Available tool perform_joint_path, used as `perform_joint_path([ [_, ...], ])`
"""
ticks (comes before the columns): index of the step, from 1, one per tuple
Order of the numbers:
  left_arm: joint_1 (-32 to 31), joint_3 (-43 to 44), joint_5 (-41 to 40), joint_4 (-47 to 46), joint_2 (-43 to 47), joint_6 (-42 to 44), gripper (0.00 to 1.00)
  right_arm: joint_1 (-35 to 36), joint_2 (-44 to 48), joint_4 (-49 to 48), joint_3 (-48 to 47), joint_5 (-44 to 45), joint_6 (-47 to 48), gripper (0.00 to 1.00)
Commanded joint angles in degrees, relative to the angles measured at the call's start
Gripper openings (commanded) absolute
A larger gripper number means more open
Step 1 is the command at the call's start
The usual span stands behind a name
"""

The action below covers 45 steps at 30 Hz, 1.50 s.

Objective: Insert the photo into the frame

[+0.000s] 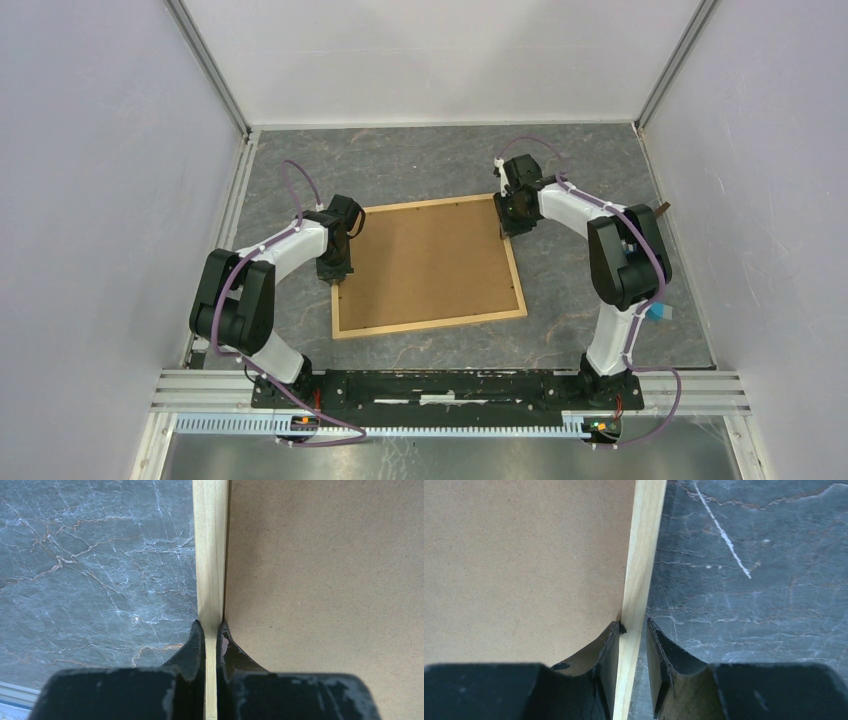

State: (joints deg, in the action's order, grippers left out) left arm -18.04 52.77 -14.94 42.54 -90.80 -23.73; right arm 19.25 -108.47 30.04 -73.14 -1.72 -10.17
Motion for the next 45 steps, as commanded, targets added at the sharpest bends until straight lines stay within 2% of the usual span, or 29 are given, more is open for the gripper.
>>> perform_joint_path([
  [1,0.14,-0.2,1.01,-2.08,1.59,2.11,0.02,0.73,-1.83,-0.11,1.69,0.27,0.5,0.32],
  [7,0.15,-0.2,0.94,-2.08,1.59,2.1,0.02,0.66,-2.14,0.28,1.49,1.36,0.75,0.32],
  [14,0.12,-0.13,0.98,-1.96,1.41,2.02,0.02,0.72,1.61,3.04,-3.82,1.36,0.5,0.32],
  [30,0.16,-0.12,1.12,-2.04,1.55,2.1,0.02,0.96,-0.14,2.91,-3.01,2.74,0.78,0.28],
  [45,0.12,-0.22,1.08,-2.02,1.72,2.19,0.02,0.19,0.48,3.04,-3.5,1.83,0.92,0.28],
])
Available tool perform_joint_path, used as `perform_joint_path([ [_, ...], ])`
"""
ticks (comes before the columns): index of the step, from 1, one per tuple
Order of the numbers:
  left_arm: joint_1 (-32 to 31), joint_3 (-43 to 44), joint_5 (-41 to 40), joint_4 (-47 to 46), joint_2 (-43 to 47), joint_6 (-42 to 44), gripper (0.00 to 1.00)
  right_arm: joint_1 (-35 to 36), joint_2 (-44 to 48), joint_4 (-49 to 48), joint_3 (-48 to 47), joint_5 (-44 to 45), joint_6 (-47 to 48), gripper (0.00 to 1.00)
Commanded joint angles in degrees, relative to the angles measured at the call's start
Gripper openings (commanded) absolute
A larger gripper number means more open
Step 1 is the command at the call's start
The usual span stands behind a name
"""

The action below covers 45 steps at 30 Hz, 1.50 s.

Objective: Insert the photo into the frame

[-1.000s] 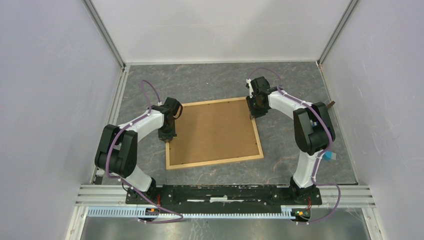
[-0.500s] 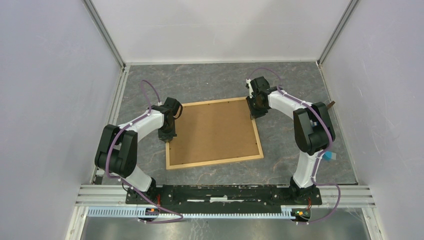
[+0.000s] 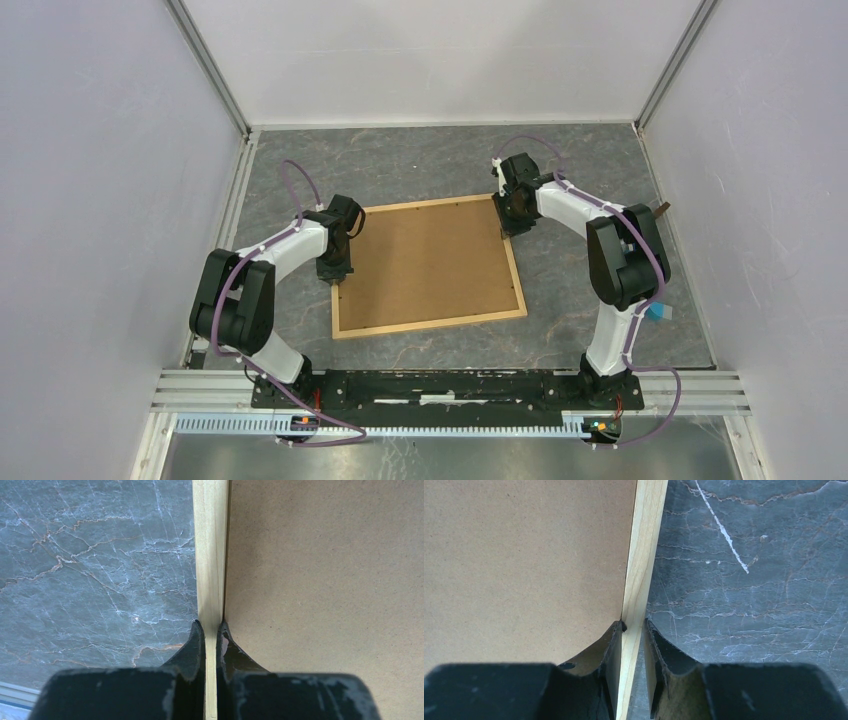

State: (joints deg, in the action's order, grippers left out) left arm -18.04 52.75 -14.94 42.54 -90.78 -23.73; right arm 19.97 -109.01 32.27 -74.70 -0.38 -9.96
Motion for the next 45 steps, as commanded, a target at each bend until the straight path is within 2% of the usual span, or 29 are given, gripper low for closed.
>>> perform_joint_path([
  [1,0.12,-0.15,1.1,-2.03,1.66,2.19,0.02,-0.72,1.23,0.92,-2.15,-0.22,0.65,0.28],
  [13,0.15,-0.24,1.08,-2.06,1.82,2.2,0.02,-0.99,0.18,0.16,-0.68,0.03,0.72,0.28],
  [22,0.11,-0.29,1.0,-1.97,1.99,2.28,0.02,-0.64,-4.5,0.85,1.26,9.22,-0.12,0.27],
  [29,0.11,-0.28,1.13,-1.97,2.05,2.37,0.02,-0.47,-7.91,0.64,2.31,10.21,-0.85,0.27],
  [37,0.12,-0.36,1.48,-2.03,2.05,2.37,0.02,0.15,-10.79,-1.05,1.43,1.37,-0.63,0.27],
  [40,0.09,-0.31,1.8,-2.03,1.98,2.28,0.02,0.23,-9.52,-4.42,1.92,-15.96,0.01,0.29],
  [42,0.04,-0.37,1.68,-2.03,2.03,2.28,0.02,0.25,-6.08,-5.99,2.1,-22.96,-0.5,0.32],
  [44,0.03,-0.45,1.48,-1.99,2.29,2.28,0.02,0.24,-1.56,-3.68,0.56,-18.73,-0.16,0.38],
  [45,0.07,-0.54,1.42,-2.07,2.33,2.28,0.02,0.25,0.47,-1.6,-0.66,-12.96,0.42,0.4],
])
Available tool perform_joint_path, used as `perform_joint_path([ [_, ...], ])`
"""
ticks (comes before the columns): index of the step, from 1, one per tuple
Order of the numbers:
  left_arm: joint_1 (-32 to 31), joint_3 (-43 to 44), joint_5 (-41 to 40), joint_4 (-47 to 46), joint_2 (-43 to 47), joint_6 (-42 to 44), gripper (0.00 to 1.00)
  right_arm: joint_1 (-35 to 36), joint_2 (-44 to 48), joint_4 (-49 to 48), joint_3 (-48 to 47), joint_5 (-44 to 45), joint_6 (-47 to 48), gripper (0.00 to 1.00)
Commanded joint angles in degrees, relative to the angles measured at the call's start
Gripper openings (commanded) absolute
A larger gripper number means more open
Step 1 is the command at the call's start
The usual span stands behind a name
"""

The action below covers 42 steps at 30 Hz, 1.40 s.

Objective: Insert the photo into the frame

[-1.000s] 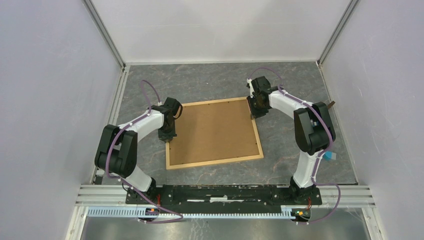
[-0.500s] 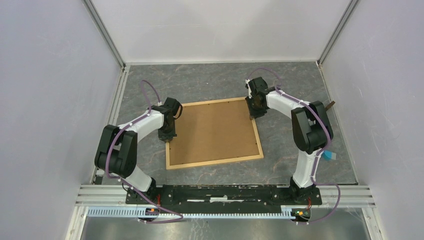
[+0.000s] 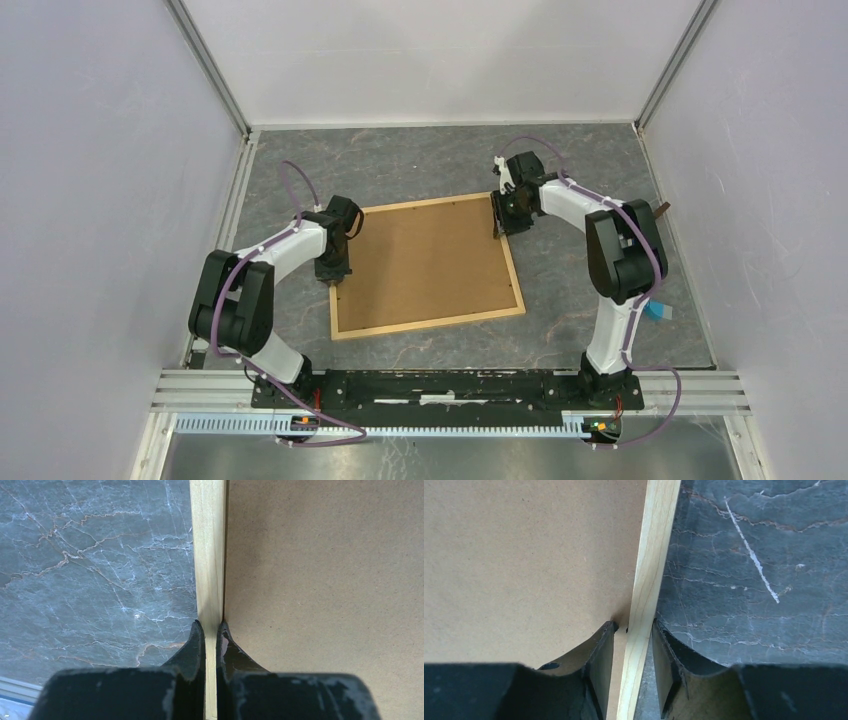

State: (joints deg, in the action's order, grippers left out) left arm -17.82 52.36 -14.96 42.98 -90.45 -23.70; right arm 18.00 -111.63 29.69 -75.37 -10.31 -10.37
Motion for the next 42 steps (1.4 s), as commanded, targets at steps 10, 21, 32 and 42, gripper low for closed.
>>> perform_joint_path([
  [10,-0.19,-0.15,1.08,-2.41,2.16,2.08,0.02,2.9,6.29,7.17,-4.48,13.28,2.41,0.35],
  [21,-0.15,0.02,1.41,-2.4,1.98,2.11,0.02,4.14,1.58,6.71,-6.27,12.99,2.46,0.29],
  [32,-0.15,-0.06,1.52,-2.51,2.1,2.17,0.02,4.58,-0.05,6.72,-5.88,14.88,2.35,0.26],
  [42,-0.14,0.02,1.63,-2.52,2.12,2.17,0.02,4.58,-1.15,6.45,-5.94,14.85,2.17,0.26],
])
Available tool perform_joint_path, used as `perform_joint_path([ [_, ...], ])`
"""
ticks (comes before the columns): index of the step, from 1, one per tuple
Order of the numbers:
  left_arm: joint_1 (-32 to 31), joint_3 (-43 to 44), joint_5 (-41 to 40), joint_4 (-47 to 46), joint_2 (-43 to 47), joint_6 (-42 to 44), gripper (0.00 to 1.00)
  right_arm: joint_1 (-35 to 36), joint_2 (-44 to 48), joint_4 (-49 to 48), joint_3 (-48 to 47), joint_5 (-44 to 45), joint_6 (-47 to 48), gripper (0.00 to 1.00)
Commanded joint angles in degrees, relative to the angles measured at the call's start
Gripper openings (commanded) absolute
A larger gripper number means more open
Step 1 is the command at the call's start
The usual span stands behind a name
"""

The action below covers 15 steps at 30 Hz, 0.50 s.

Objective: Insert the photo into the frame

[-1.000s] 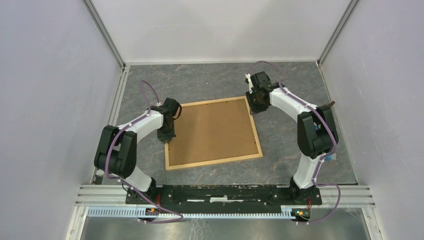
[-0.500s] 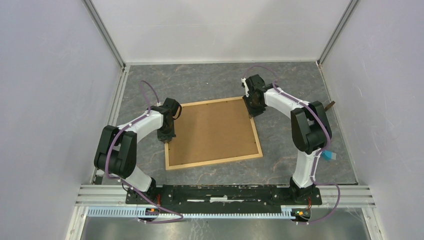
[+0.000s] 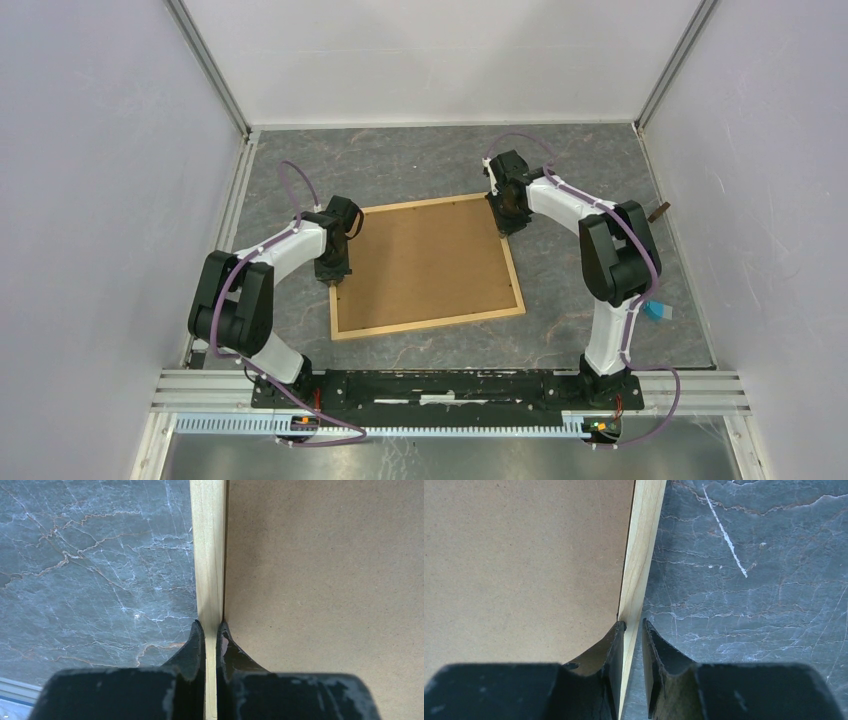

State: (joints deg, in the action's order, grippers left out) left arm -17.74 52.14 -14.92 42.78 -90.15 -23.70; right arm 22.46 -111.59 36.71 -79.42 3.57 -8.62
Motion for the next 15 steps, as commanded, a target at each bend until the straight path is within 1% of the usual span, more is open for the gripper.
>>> perform_joint_path([
  [1,-0.27,0.24,1.57,-2.35,1.77,2.17,0.02,0.12,-1.33,-0.6,-1.97,0.85,0.44,0.26],
  [15,-0.28,0.16,1.49,-2.27,1.99,2.26,0.02,0.09,-2.4,-0.6,-2.42,2.02,0.2,0.26],
])
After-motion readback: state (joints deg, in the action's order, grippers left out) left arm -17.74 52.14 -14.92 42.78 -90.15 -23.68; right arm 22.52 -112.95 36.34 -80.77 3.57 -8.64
